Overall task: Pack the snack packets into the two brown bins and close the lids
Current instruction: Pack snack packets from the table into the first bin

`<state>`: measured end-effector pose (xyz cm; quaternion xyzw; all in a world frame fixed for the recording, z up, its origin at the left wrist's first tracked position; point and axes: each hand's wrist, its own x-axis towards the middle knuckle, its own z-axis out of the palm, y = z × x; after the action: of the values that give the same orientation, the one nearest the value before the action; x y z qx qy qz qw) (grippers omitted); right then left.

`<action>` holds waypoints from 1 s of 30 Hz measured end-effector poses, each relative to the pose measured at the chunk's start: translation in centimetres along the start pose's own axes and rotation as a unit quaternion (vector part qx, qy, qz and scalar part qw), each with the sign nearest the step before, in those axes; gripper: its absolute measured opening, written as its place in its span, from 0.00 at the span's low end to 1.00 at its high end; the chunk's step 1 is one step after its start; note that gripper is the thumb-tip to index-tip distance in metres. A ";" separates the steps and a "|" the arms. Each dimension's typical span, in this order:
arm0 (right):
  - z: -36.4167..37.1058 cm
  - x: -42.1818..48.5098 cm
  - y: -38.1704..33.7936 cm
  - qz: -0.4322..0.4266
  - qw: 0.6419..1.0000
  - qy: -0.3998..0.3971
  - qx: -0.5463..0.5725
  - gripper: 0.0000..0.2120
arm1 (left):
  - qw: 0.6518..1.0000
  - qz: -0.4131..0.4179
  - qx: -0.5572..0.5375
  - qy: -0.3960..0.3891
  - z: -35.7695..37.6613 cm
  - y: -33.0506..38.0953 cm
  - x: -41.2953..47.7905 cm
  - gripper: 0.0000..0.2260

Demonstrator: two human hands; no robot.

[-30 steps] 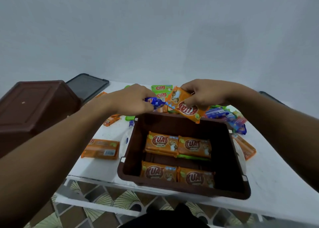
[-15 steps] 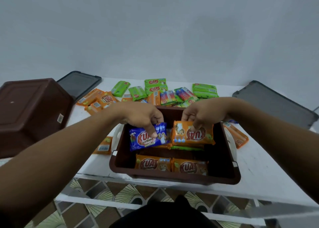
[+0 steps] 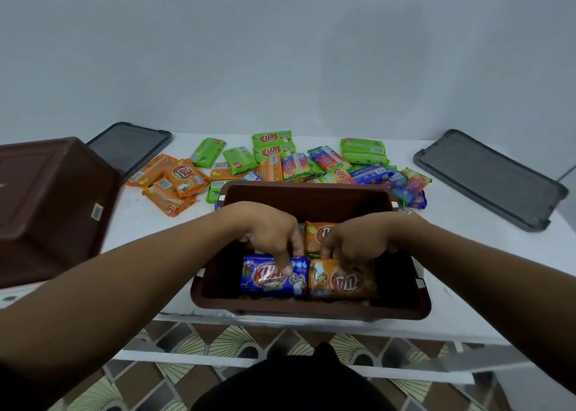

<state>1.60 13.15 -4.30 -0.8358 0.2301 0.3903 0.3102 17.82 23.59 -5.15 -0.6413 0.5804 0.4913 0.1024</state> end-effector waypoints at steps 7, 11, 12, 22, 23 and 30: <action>0.4 -0.9 -1.2 -0.016 0.997 -0.014 -0.071 0.19 | 0.996 -0.023 0.075 -0.029 0.5 1.1 -0.2 0.18; 0.6 -1.1 -1.9 -0.012 0.988 -0.033 -0.148 0.19 | 0.987 -0.022 0.141 -0.075 0.7 1.6 -0.6 0.27; 0.8 -1.2 -2.1 -0.013 0.986 -0.038 -0.162 0.18 | 0.985 -0.026 0.149 -0.081 0.8 1.7 -0.7 0.29; 2.2 -0.2 -3.2 -0.021 0.967 -0.002 -0.253 0.17 | 0.996 -0.032 0.073 -0.035 1.1 -0.2 -0.9 0.24; 2.4 0.0 -3.2 -0.021 0.968 0.006 -0.251 0.16 | 0.996 -0.030 0.078 -0.032 1.2 -0.3 -0.8 0.25; 2.3 0.5 -3.5 -0.007 0.962 0.028 -0.273 0.17 | 0.992 -0.006 0.127 0.008 1.7 -0.4 -0.5 0.24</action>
<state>2.90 17.19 -4.66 -0.9008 0.1174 0.4129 0.0662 17.36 25.27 -5.79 -0.6306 0.6348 0.4079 0.1817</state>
